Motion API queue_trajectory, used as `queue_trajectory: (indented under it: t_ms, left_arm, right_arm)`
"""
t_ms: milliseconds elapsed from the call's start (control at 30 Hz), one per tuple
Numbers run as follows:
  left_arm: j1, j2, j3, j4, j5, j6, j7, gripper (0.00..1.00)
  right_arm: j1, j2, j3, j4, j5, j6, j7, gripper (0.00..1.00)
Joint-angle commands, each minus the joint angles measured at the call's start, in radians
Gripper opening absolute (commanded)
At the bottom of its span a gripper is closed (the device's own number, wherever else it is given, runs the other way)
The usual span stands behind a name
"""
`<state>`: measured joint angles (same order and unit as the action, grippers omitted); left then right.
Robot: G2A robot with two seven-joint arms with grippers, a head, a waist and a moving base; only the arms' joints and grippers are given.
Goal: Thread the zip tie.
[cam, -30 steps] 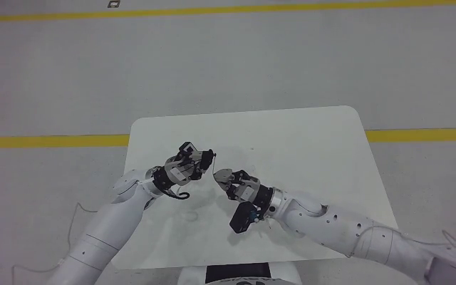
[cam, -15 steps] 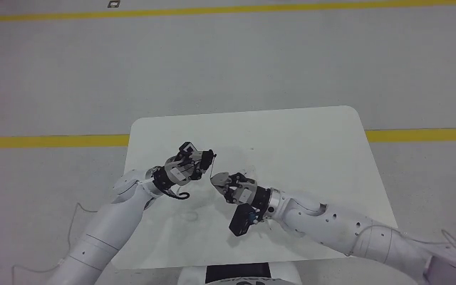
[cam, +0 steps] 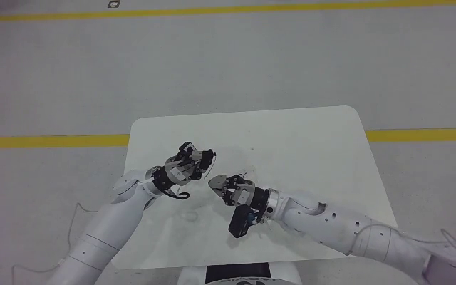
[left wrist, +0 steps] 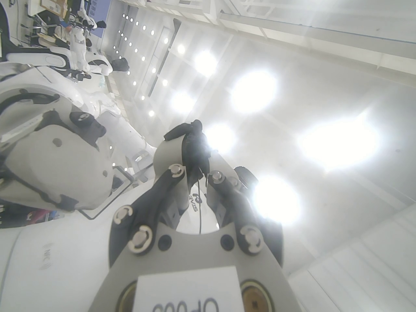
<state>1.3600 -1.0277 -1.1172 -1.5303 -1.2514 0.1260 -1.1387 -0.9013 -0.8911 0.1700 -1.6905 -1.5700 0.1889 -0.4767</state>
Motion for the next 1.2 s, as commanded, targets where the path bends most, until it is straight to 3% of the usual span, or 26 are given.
queue_trajectory:
  t_ms: [0,267,500,800,1000,1167]
  left_arm:
    - [0.0,0.0,0.0,0.0,0.0,0.0,0.0,0.0]
    - [0.0,0.0,0.0,0.0,0.0,0.0,0.0,0.0]
    - [0.0,0.0,0.0,0.0,0.0,0.0,0.0,0.0]
    - [0.0,0.0,0.0,0.0,0.0,0.0,0.0,0.0]
    - [0.0,0.0,0.0,0.0,0.0,0.0,0.0,0.0]
    - [0.0,0.0,0.0,0.0,0.0,0.0,0.0,0.0]
  right_arm:
    - [0.002,-0.001,0.0,0.001,0.0,-0.01,0.0,0.0]
    - [0.006,-0.002,0.0,0.002,0.0,-0.046,0.014,0.0]
    - [0.003,0.01,0.0,0.015,0.0,0.01,0.036,0.0]
    - [-0.022,0.08,0.032,0.004,0.002,0.114,0.03,0.0]
    - [-0.099,0.138,0.145,-0.033,0.085,0.113,-0.059,0.0]
    - [-0.154,0.164,0.21,-0.067,0.132,0.109,-0.118,0.0]
